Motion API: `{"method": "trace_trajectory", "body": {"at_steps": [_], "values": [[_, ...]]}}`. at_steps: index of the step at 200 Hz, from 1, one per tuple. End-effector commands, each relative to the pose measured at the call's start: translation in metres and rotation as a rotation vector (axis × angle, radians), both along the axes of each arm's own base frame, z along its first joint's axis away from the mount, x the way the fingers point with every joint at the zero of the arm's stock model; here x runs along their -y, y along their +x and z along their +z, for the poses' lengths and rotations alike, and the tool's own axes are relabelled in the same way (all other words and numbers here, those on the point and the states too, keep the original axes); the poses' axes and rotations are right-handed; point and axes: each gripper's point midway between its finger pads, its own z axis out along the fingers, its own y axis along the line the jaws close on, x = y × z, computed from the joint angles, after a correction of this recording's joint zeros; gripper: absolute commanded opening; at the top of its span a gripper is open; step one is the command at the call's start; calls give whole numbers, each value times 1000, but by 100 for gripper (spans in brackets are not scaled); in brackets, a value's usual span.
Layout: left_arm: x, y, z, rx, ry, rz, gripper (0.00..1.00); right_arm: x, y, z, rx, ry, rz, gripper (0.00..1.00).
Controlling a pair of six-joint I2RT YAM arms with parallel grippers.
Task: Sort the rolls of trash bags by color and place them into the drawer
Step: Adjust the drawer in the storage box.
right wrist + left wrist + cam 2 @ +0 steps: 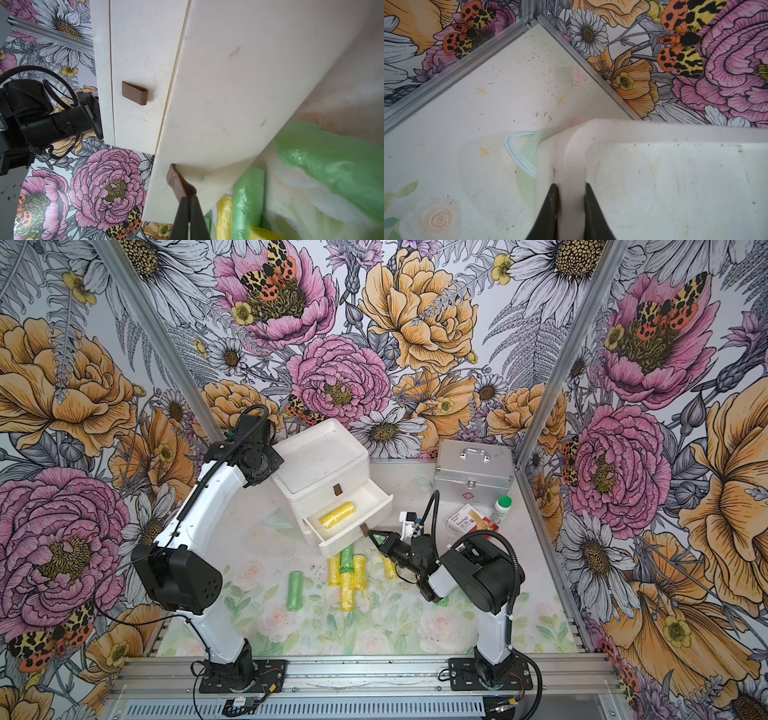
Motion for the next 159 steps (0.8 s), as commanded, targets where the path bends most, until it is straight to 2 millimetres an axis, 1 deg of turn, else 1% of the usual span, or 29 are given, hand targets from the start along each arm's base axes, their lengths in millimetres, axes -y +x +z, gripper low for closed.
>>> {"method": "trace_trajectory", "body": {"at_steps": [1,30,84,107,142,159], "values": [[47,-25,-65,-246,-164,-86,0,5,-12,11,61,11,2,0],[47,-25,-65,-245,-165,-86,0,11,-17,8,54,1,-5,0],[44,-28,-65,-240,-151,-47,0,17,-27,16,60,9,-27,0],[41,-30,-66,-235,-142,-8,0,10,-30,16,58,14,-23,0],[40,-32,-68,-233,-146,32,0,-14,-39,11,46,14,1,0],[39,-32,-68,-232,-146,31,0,-20,-42,8,40,11,6,0]]}}
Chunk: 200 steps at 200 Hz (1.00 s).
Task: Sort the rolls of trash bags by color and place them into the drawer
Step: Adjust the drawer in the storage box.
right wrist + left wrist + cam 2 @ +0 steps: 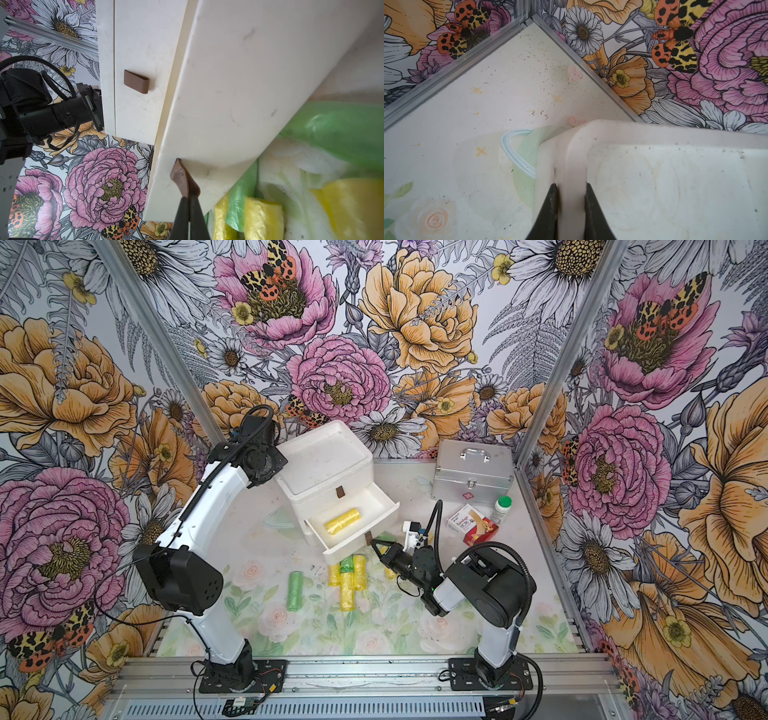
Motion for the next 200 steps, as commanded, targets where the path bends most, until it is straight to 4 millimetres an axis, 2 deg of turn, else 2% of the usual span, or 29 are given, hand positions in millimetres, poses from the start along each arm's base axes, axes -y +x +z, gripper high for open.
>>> {"method": "trace_trajectory", "body": {"at_steps": [1,40,93,116,200], "values": [[31,-32,-67,-241,-150,33,0,-18,-11,10,45,36,47,0],[29,-32,-67,-240,-148,32,0,-12,-14,7,40,25,29,0],[29,-32,-69,-246,-153,30,0,12,-18,4,30,6,-21,0],[29,-32,-68,-244,-155,29,0,24,-15,2,23,0,-41,0],[27,-34,-69,-250,-156,29,0,45,-9,1,15,1,-76,0]]}}
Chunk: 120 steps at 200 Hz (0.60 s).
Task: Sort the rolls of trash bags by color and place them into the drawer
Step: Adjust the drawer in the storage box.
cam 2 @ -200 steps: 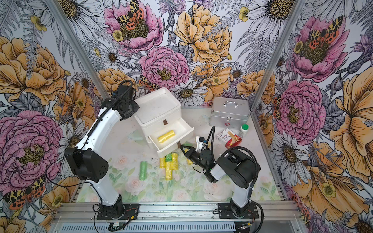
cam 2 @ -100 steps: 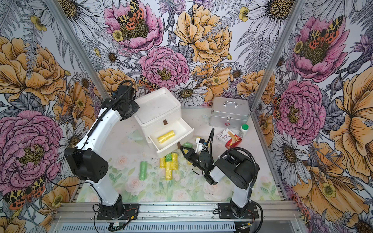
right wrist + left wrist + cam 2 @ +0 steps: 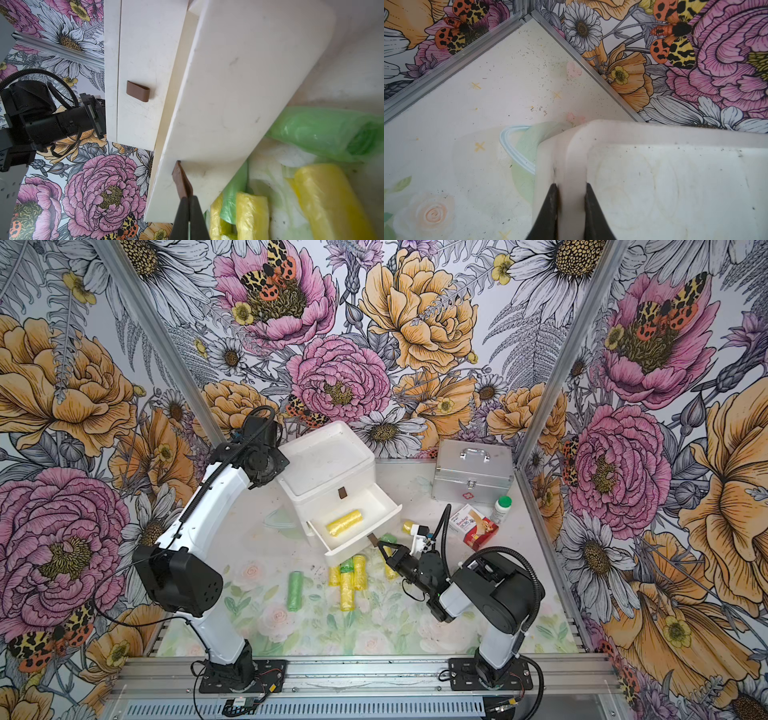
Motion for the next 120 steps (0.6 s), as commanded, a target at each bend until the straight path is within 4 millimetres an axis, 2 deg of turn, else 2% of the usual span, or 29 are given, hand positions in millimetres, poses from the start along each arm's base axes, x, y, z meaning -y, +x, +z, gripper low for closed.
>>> {"method": "trace_trajectory", "body": {"at_steps": [1,34,52,66,114,120], "values": [[21,-29,-69,-246,-145,34,0,13,-6,-1,15,0,-6,0],[22,-29,-70,-248,-149,33,0,11,-5,-2,6,9,9,0],[22,-29,-70,-248,-146,30,0,10,-4,-1,4,14,18,31],[21,-29,-70,-248,-141,34,0,10,-4,1,9,18,19,41],[15,-28,-69,-246,-129,41,0,21,-2,5,3,33,14,46],[8,-27,-66,-235,-101,57,0,23,0,4,1,34,11,46]]}}
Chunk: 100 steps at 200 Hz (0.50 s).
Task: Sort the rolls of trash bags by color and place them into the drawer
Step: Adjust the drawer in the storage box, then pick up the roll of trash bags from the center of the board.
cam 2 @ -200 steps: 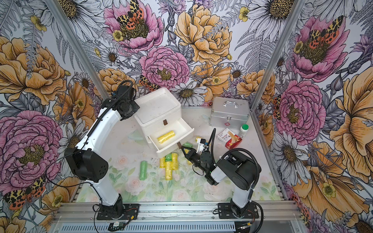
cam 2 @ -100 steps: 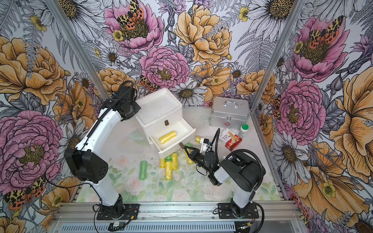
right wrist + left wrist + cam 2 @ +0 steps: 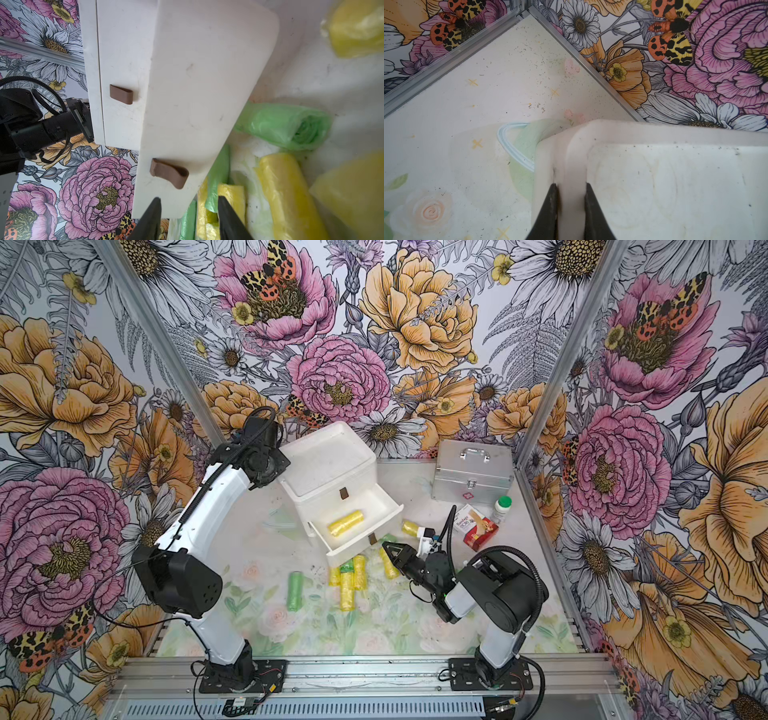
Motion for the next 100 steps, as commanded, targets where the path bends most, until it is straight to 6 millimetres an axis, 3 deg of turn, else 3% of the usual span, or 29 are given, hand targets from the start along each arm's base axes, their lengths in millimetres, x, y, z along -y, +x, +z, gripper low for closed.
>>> {"method": "trace_trajectory", "body": {"at_steps": [1,62,100], "values": [[6,-26,-67,-235,-88,58,0,6,-1,19,59,43,6,46],[-18,-21,-54,-226,17,98,0,26,4,17,40,52,-11,46],[-44,-18,-43,-219,82,146,0,31,6,16,36,53,-8,46]]}}
